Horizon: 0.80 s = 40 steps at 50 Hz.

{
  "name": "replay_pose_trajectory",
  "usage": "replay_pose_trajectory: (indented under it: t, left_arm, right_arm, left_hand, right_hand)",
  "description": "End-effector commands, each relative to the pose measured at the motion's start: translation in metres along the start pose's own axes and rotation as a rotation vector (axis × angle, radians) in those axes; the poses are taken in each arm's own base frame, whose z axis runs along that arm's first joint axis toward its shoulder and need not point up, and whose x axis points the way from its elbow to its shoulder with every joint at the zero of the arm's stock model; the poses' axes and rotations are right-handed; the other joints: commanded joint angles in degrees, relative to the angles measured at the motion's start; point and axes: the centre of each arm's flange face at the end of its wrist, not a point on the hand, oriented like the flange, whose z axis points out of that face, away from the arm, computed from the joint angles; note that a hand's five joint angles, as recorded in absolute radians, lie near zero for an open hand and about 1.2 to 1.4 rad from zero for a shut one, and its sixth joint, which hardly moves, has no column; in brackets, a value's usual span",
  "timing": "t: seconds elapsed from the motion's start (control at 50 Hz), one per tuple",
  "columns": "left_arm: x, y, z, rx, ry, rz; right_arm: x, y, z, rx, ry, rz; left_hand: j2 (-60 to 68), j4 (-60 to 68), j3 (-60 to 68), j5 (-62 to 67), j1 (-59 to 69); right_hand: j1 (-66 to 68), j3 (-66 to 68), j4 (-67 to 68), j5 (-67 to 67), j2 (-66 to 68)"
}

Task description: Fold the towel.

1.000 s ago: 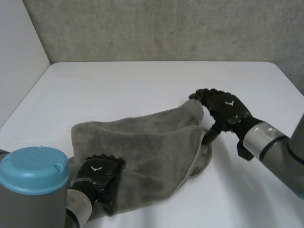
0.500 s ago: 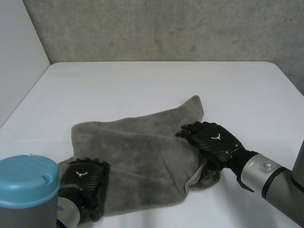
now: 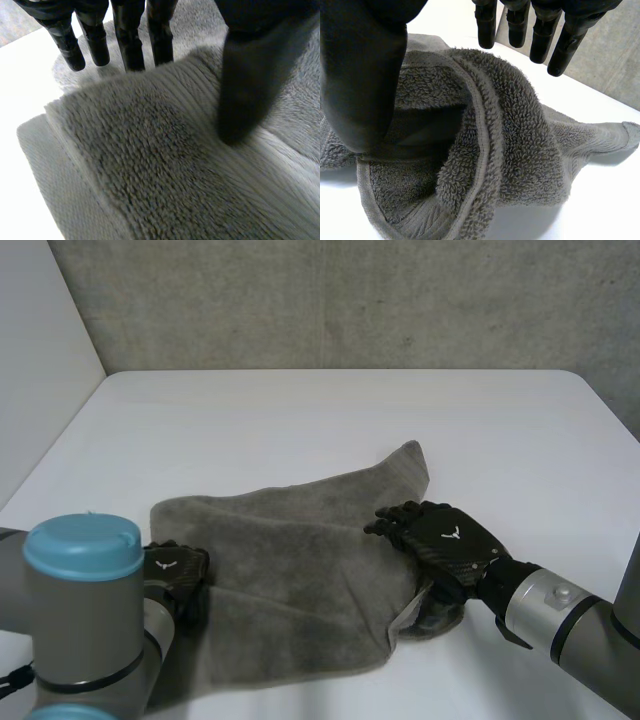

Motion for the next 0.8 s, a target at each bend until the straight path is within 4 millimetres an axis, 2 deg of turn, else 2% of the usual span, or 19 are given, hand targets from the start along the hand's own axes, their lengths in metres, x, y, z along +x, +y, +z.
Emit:
replay_pose_trajectory:
  t: [0.02, 0.04, 0.12, 0.16, 0.18, 0.22, 0.24, 0.28, 0.3, 0.34, 0.48, 0.5, 0.52, 0.54, 0.62, 0.8]
  left_arm:
    - [0.005, 0.003, 0.014, -0.017, 0.007, 0.015]
    - [0.004, -0.002, 0.015, -0.005, 0.005, 0.013]
    - [0.003, -0.016, 0.021, 0.038, 0.002, 0.001]
    - [0.002, -0.037, 0.027, 0.102, 0.012, -0.019]
    - [0.002, -0.037, 0.027, 0.103, 0.013, -0.019]
    - [0.001, -0.059, 0.034, 0.17, 0.026, -0.04]
    - [0.001, -0.059, 0.034, 0.17, 0.026, -0.04]
    - [0.0, -0.072, 0.049, 0.204, 0.041, -0.051]
    - [0.0, -0.072, 0.049, 0.204, 0.042, -0.051]
    - [-0.004, -0.073, 0.07, 0.196, 0.044, -0.059]
    - [-0.012, -0.064, 0.095, 0.16, 0.04, -0.034]
    - [-0.016, -0.063, 0.097, 0.153, 0.03, -0.025]
    - [-0.016, -0.063, 0.097, 0.153, 0.03, -0.024]
    - [-0.019, -0.059, 0.097, 0.138, 0.023, -0.011]
    - [-0.019, -0.052, 0.095, 0.118, 0.022, 0.017]
    - [-0.03, -0.068, 0.048, 0.177, 0.011, 0.016]
  right_arm:
    - [0.0, 0.0, 0.0, 0.001, 0.001, -0.001]
    - [0.001, -0.001, 0.001, 0.002, 0.001, -0.002]
    - [0.002, -0.002, 0.001, 0.007, 0.004, -0.005]
    - [0.003, -0.004, 0.002, 0.011, 0.007, -0.008]
    - [0.003, -0.004, 0.002, 0.011, 0.007, -0.008]
    - [0.005, -0.005, 0.002, 0.016, 0.012, -0.011]
    - [0.008, -0.005, 0.002, 0.018, 0.018, -0.011]
    - [0.009, -0.005, 0.003, 0.015, 0.022, -0.008]
    - [0.009, -0.005, 0.003, 0.015, 0.022, -0.008]
    - [0.01, -0.004, 0.003, 0.015, 0.023, -0.007]
    - [0.009, -0.002, 0.004, 0.009, 0.02, -0.003]
    - [0.009, -0.002, 0.004, 0.009, 0.02, -0.003]
    - [0.009, -0.002, 0.004, 0.009, 0.02, -0.003]
    - [0.009, -0.002, 0.004, 0.009, 0.02, -0.003]
    - [0.009, -0.002, 0.004, 0.008, 0.02, -0.002]
    - [0.01, -0.002, 0.004, 0.007, 0.021, 0.0]
  left_hand:
    - [20.26, -2.88, -2.46, 20.89, 21.16]
    - [29.23, -2.88, -2.46, 29.86, 30.14]
    - [29.32, -2.88, -2.46, 29.95, 30.23]
    - [29.32, -2.88, -2.46, 29.95, 30.23]
    - [29.32, -2.88, -2.46, 29.95, 30.23]
    - [29.32, -2.88, -2.46, 29.95, 30.23]
    - [29.32, -2.88, -2.46, 29.95, 30.23]
    - [29.32, -2.88, -2.46, 29.95, 30.23]
    - [29.32, -2.88, -2.46, 29.95, 30.23]
    - [29.32, -2.88, -2.46, 29.95, 30.23]
    - [29.32, -2.88, -2.46, 29.95, 30.23]
    - [3.2, -2.88, -2.46, 3.83, 4.1]
    - [2.94, -2.88, -2.46, 3.56, 3.84]
    - [-33.7, -2.88, -2.46, -33.07, -32.8]
    - [-40.68, -2.88, -2.46, -40.05, -39.77]
    - [-40.68, -2.88, -2.46, -40.05, -39.77]
  right_hand:
    - [-3.78, -0.38, -3.42, -3.47, -4.42]
    - [-3.78, -0.38, -3.42, -3.47, -4.42]
    - [-3.78, -0.38, -3.42, -3.47, -4.42]
    - [-3.78, -0.38, -3.42, -3.47, -4.42]
    - [-3.78, -0.38, -3.42, -3.47, -4.42]
    - [-3.78, -0.38, -3.42, -3.47, -4.42]
    - [-3.78, -0.38, -3.42, -3.47, -4.42]
    - [-3.78, -0.38, -3.42, -3.47, -4.42]
    - [-3.78, -0.38, -3.42, -3.47, -4.42]
    - [-3.78, -0.38, -3.42, -3.47, -4.42]
    - [-3.78, -0.38, -3.42, -3.47, -4.42]
    - [-3.78, -0.38, -3.42, -3.47, -4.42]
    - [-3.78, -0.38, -3.42, -3.47, -4.42]
    - [-3.78, -0.38, -3.42, -3.47, -4.42]
    - [-3.78, -0.38, -3.42, -3.47, -4.42]
    - [-3.78, -0.38, -3.42, -3.47, -4.42]
